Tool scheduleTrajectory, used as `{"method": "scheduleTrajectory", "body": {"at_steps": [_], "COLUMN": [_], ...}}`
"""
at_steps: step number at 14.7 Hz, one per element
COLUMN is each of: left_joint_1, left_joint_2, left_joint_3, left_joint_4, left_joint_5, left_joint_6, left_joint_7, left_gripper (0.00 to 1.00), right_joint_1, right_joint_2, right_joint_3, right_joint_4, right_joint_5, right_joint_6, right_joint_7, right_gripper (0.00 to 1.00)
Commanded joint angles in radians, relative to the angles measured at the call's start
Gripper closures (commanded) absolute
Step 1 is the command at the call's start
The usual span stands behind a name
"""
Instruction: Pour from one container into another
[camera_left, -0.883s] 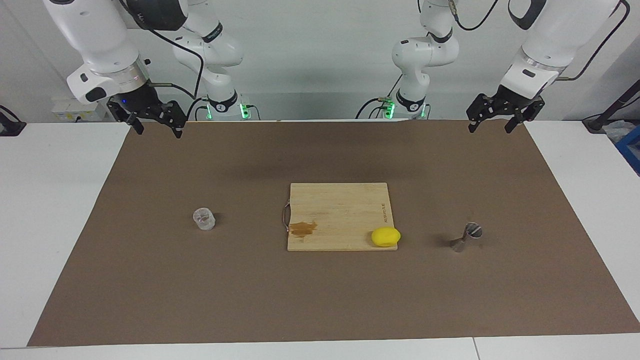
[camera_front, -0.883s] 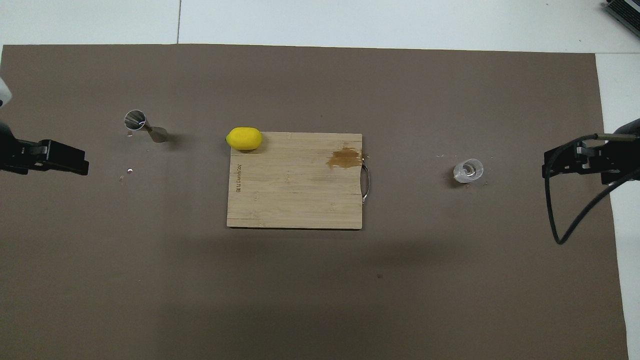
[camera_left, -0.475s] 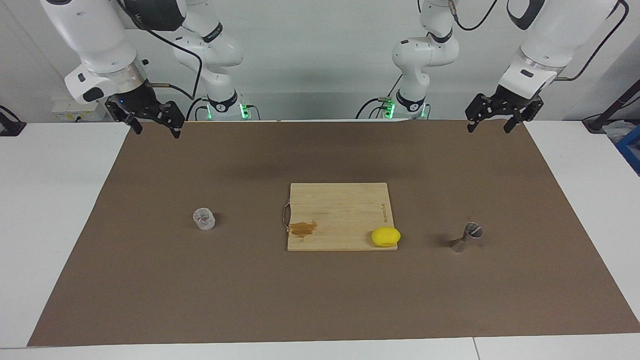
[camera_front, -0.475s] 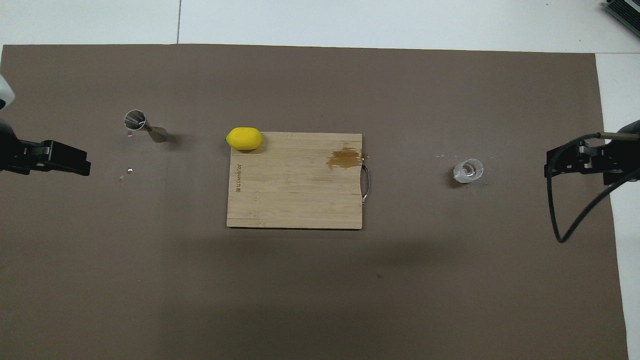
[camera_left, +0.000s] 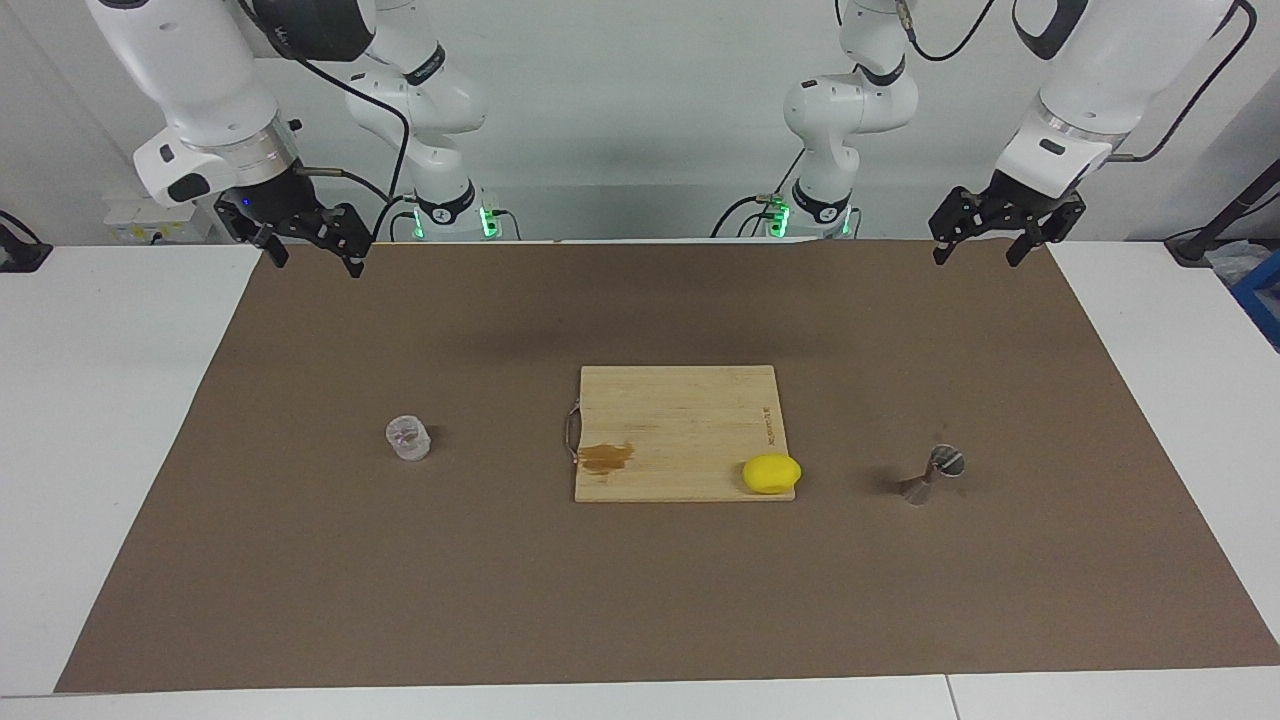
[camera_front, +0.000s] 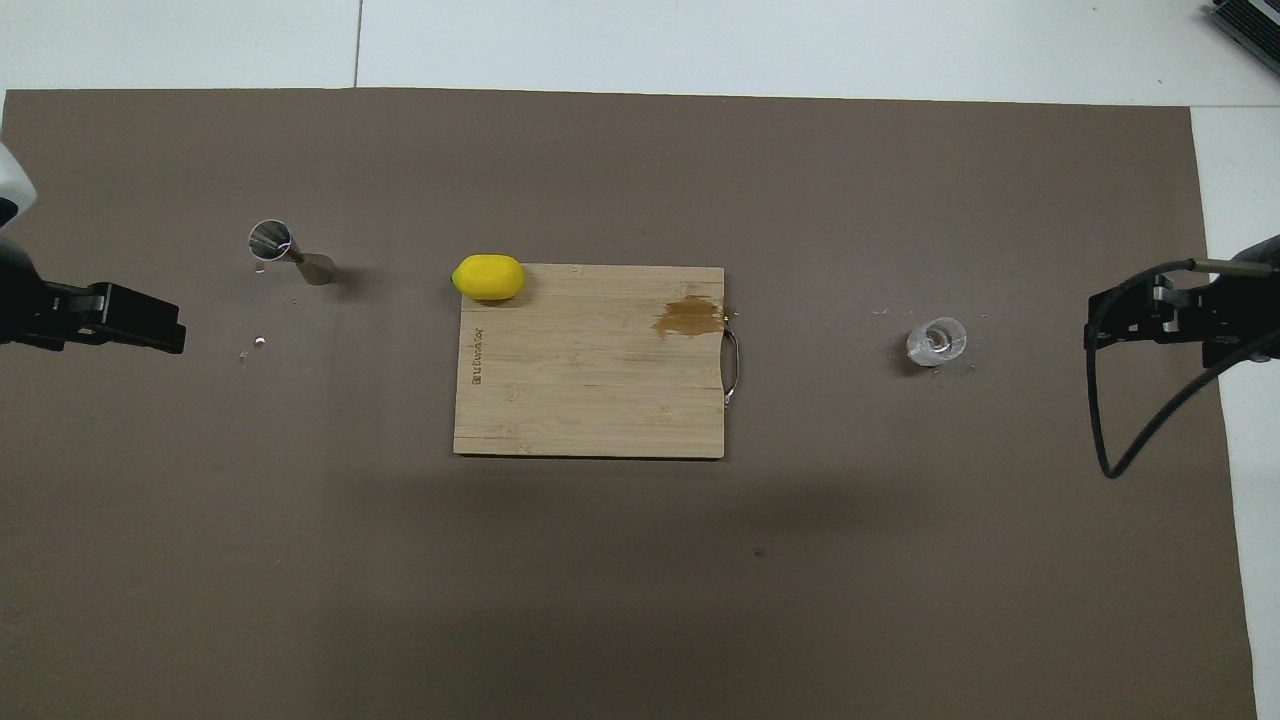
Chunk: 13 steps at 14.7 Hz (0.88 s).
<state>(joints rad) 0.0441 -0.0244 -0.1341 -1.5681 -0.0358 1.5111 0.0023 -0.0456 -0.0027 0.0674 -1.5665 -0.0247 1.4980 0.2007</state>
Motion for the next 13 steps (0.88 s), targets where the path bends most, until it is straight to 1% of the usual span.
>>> {"method": "scheduleTrajectory", "body": {"at_steps": [1, 3, 5, 6, 8, 10, 11, 13], "left_joint_1": [0.014, 0.051, 0.074, 0.082, 0.108, 0.109, 0.109, 0.109], "left_joint_2": [0.012, 0.023, 0.061, 0.076, 0.121, 0.153, 0.164, 0.162], "left_joint_3": [0.005, 0.016, 0.018, 0.021, 0.034, 0.076, 0.096, 0.119], "left_joint_4": [-0.009, -0.039, -0.043, -0.047, -0.053, -0.072, -0.093, -0.160], "left_joint_5": [-0.051, -0.111, -0.141, -0.151, -0.228, -0.310, -0.359, -0.458], "left_joint_6": [-0.017, -0.017, -0.026, -0.025, -0.017, 0.012, 0.043, 0.125], "left_joint_7": [0.002, -0.004, -0.034, -0.085, -0.252, -0.399, -0.492, -0.681], "left_gripper": [0.00, 0.00, 0.00, 0.00, 0.00, 0.00, 0.00, 0.00], "right_joint_1": [-0.004, -0.002, 0.009, 0.010, 0.010, 0.010, 0.010, 0.010], "right_joint_2": [-0.016, -0.017, -0.016, -0.016, -0.017, -0.017, -0.017, -0.017], "right_joint_3": [0.005, 0.006, 0.006, 0.006, 0.006, 0.006, 0.006, 0.006], "right_joint_4": [-0.018, -0.018, -0.018, -0.018, -0.018, -0.018, -0.018, -0.020], "right_joint_5": [-0.009, -0.021, -0.026, -0.026, -0.026, -0.026, -0.026, -0.026], "right_joint_6": [0.021, 0.021, 0.021, 0.027, 0.027, 0.027, 0.027, 0.027], "right_joint_7": [0.013, 0.011, 0.011, 0.011, 0.006, 0.006, 0.006, 0.006], "right_gripper": [0.01, 0.01, 0.01, 0.01, 0.01, 0.01, 0.01, 0.01]}}
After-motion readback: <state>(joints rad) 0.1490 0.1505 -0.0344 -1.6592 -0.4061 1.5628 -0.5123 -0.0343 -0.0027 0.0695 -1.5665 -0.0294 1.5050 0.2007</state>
